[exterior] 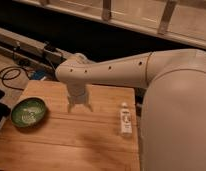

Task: Place the bottle in the ceramic bowl

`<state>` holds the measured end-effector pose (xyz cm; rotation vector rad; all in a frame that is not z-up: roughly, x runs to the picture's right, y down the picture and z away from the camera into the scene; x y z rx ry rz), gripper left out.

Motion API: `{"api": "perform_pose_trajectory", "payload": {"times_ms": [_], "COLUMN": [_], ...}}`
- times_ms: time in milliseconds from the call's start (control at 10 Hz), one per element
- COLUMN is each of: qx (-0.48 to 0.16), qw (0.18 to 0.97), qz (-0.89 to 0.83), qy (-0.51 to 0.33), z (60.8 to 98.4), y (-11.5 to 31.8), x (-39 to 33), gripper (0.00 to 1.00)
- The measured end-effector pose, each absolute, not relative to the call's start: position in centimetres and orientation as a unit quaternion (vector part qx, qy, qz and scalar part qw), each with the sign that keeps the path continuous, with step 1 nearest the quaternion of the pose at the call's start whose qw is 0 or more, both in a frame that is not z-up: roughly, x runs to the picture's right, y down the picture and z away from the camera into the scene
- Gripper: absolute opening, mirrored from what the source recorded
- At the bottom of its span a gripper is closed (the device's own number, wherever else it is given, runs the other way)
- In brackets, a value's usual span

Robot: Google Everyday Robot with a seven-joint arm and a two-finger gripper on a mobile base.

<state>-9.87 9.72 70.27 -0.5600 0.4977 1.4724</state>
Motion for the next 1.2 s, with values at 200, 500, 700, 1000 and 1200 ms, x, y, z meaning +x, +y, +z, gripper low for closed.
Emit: {"api": "perform_pose_trajectory", "payload": {"times_ms": [200, 500, 700, 1000, 1200], "qx": [-0.231, -0.209, -0.198, -0.195, -0.194], "qw": [0.673, 0.67, 0.669, 0.665, 0.664], "qz": [0.676, 0.698, 0.705, 0.709, 0.71], "qy": [0.193, 0.14, 0.127, 0.131, 0.132], "z": [70.3, 70.0, 69.7, 69.6, 69.6], "y": [8.6, 7.8, 8.0, 8.1, 8.1], "x": [-7.4, -1.5, 3.2, 4.6, 4.8], "gripper": [0.65, 0.65, 0.65, 0.65, 0.65]}}
